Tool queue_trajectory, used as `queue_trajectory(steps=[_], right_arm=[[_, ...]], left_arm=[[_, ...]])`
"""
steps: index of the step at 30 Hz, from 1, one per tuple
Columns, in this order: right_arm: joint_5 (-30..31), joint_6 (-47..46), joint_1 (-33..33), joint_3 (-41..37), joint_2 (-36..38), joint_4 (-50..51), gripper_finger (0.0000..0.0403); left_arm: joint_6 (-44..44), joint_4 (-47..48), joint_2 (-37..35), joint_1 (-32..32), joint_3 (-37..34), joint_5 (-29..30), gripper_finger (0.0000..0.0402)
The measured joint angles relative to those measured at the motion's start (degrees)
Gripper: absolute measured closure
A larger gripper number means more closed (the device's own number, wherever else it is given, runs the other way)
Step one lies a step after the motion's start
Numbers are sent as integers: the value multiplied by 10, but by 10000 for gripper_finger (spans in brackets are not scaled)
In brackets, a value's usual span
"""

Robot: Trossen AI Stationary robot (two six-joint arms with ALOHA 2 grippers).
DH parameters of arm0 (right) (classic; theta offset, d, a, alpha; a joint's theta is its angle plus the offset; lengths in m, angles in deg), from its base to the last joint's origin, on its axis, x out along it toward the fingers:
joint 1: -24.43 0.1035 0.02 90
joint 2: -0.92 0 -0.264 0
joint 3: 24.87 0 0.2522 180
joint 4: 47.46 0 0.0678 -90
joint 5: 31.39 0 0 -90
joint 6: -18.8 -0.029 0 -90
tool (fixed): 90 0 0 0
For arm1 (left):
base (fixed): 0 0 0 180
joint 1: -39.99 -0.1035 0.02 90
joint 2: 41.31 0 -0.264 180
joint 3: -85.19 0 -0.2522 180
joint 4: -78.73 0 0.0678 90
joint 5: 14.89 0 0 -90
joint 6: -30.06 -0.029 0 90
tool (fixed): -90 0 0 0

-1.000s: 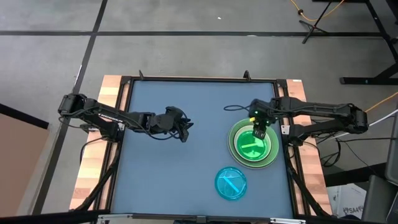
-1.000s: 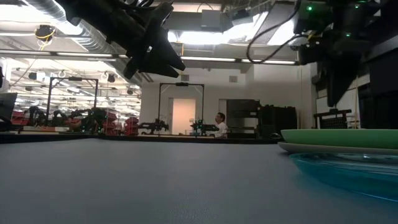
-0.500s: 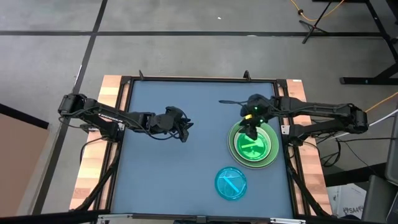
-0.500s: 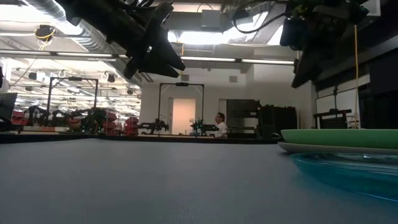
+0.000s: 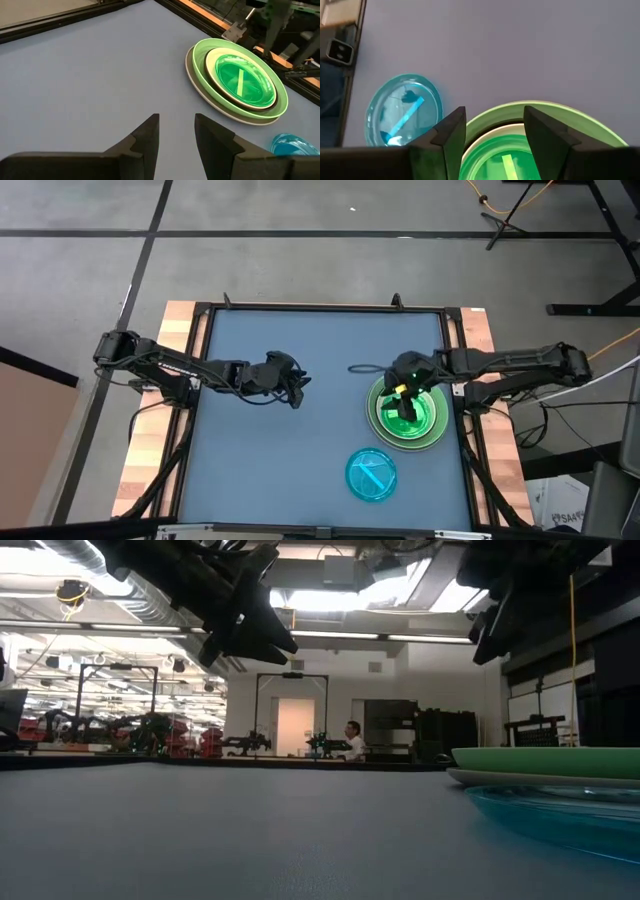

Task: Stack plastic plates
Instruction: Stack the blue plate on top of the green plate

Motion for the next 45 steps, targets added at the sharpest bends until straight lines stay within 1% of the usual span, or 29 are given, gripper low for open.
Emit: queue_trajectory(steps=[4,6,11,18,26,34,45], right_arm=[[39,0,47,0,-4,-9,214],[52,1,68,0,-11,-31,214],[56,0,108,0,-39,-97,214],[56,1,144,0,-102,-151,214],[52,2,166,0,-162,-159,214],[58,19,166,0,-200,-171,214],[56,19,166,0,-268,-285,214]], left_arm=[[0,0,0,0,0,0,284],[0,0,0,0,0,0,284],[0,5,0,0,0,0,284],[0,9,0,0,0,0,284],[0,11,0,0,0,0,284],[0,11,0,0,0,0,284],[0,11,0,0,0,0,284]])
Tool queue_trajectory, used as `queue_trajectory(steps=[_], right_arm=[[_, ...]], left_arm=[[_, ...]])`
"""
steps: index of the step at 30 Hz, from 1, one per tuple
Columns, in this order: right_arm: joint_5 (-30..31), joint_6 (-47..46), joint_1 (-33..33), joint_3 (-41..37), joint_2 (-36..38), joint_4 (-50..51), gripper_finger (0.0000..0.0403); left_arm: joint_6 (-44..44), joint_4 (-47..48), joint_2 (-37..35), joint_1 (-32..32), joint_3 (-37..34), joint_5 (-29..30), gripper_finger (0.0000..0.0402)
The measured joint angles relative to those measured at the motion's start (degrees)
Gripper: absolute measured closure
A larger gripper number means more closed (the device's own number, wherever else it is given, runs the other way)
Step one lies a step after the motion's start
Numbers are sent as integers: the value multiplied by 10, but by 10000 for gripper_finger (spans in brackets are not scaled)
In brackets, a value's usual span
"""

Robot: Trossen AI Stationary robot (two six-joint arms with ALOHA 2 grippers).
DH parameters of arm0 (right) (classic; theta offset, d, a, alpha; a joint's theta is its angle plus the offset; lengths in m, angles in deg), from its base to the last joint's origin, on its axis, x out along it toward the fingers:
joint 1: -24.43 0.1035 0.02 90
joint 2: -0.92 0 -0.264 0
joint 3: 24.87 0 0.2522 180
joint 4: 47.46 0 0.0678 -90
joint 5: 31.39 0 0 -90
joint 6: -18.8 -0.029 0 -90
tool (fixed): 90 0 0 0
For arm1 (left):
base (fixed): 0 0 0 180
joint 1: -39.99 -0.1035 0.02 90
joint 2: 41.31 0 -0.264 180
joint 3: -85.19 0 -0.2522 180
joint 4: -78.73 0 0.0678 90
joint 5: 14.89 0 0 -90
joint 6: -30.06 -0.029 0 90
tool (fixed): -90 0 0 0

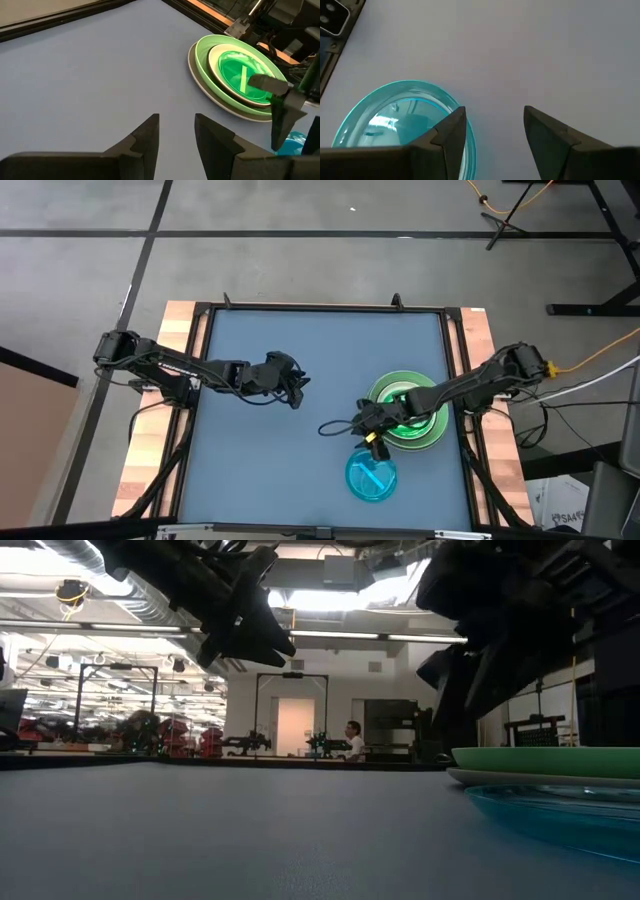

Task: Stack plastic plates
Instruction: Stack the blue plate on top of the green plate

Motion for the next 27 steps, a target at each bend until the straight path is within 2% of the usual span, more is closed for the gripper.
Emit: queue_trajectory(steps=[12,22,27], right_arm=[[-18,-3,19,0,-21,-10,214],[23,-4,63,0,-24,-9,214],[46,-4,62,0,-24,-3,214]], left_arm=[[0,0,0,0,0,0,284],[0,0,0,0,0,0,284],[0,0,0,0,0,0,284]])
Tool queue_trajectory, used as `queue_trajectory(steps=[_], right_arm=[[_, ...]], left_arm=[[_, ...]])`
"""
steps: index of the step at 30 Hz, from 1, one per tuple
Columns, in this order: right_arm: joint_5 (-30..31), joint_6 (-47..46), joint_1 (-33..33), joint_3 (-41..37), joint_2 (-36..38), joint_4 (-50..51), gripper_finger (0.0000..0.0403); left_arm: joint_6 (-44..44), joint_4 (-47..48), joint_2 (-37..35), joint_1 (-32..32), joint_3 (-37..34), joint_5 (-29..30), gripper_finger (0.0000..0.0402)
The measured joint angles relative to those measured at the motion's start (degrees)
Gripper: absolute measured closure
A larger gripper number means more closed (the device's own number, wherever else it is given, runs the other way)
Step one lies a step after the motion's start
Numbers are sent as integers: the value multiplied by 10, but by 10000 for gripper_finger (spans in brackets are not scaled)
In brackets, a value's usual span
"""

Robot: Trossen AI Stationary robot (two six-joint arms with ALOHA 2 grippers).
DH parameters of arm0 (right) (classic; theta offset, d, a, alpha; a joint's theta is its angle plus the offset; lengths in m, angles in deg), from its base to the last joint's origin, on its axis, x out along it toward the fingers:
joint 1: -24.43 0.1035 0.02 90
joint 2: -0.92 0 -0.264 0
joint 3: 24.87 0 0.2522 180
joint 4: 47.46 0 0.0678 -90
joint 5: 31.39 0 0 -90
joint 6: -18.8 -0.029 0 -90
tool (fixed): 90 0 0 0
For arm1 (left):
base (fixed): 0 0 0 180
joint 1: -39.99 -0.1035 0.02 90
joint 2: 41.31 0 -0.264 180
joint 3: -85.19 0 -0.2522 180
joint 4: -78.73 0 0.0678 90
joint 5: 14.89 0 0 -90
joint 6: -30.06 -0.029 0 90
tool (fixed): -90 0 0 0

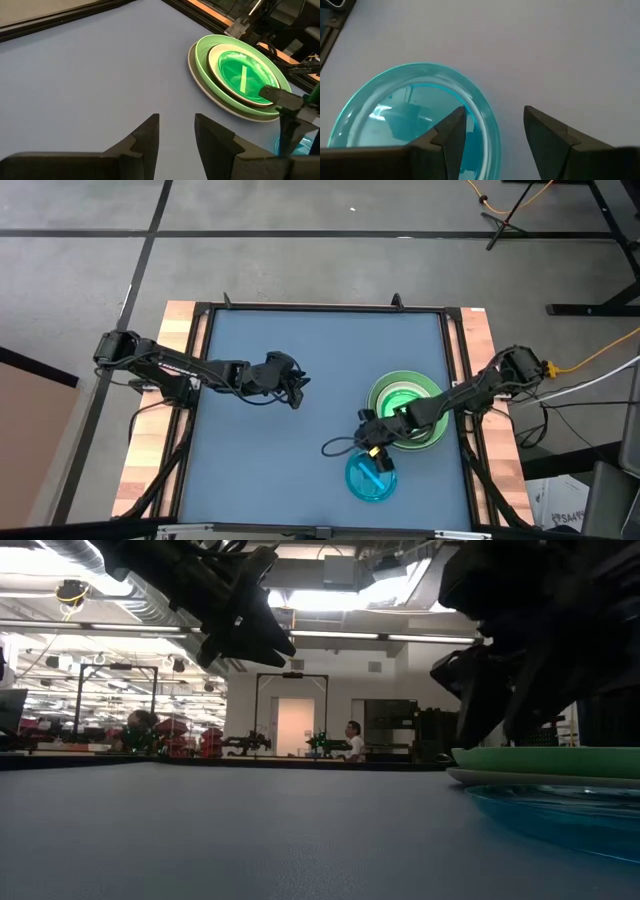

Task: Stack plastic plates
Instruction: Stack the blue plate on top of the green plate

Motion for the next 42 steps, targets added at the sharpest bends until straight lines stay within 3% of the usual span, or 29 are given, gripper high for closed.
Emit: queue_trajectory(steps=[28,42], right_arm=[[-47,0,0,2,-70,5,215],[-46,0,0,1,-71,5,284]], left_arm=[[0,5,0,0,0,0,284],[0,5,0,0,0,0,284]])
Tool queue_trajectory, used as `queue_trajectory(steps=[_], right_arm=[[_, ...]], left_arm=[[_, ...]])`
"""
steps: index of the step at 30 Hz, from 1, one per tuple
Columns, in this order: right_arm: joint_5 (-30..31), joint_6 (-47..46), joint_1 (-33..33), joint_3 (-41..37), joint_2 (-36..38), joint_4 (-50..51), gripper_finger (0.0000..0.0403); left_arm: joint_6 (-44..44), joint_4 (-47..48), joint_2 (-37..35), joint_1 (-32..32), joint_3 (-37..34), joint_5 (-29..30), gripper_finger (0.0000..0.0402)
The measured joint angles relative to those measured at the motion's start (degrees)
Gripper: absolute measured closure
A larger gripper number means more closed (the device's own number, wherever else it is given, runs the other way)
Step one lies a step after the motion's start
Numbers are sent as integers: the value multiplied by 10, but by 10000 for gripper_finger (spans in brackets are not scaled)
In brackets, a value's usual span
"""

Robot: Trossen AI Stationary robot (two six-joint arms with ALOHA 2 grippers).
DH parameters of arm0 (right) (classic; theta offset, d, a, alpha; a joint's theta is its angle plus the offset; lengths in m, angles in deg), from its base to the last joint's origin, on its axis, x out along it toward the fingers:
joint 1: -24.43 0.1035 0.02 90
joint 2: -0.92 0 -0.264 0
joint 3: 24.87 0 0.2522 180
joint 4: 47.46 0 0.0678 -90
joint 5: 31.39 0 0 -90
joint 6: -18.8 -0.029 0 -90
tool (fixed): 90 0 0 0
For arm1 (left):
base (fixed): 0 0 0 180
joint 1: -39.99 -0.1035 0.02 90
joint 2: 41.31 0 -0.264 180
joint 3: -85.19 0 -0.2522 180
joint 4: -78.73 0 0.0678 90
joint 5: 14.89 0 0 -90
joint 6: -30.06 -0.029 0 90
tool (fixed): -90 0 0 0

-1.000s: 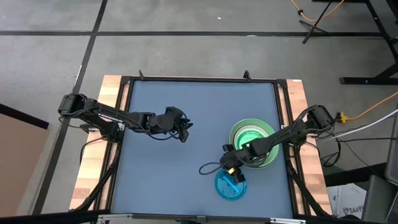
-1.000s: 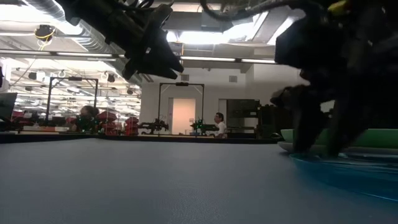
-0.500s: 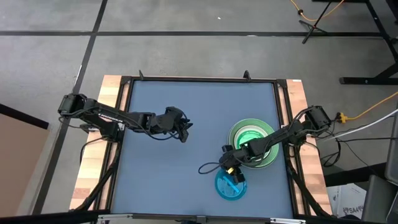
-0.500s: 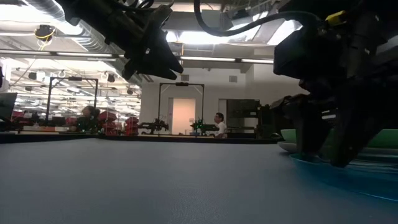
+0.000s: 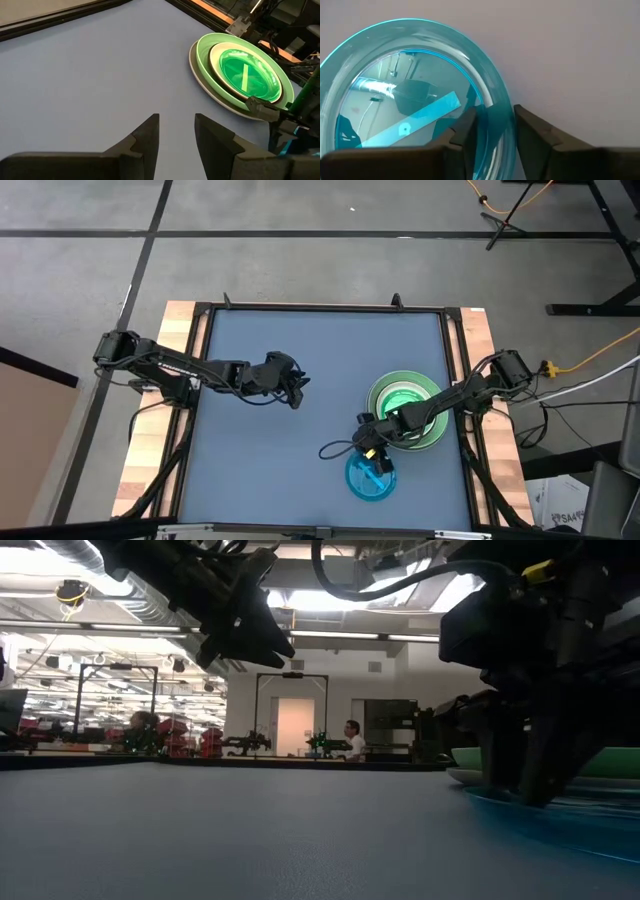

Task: Stack plastic plates
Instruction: Stack the blue plate on top of the green plate

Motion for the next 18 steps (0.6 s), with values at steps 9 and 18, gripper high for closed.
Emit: queue_trajectory(steps=[9,18], right_arm=[[0,0,0,0,0,0,317],[-1,-1,0,0,1,1,376]], left_arm=[[0,0,0,0,0,0,284],[0,0,0,0,0,0,284]])
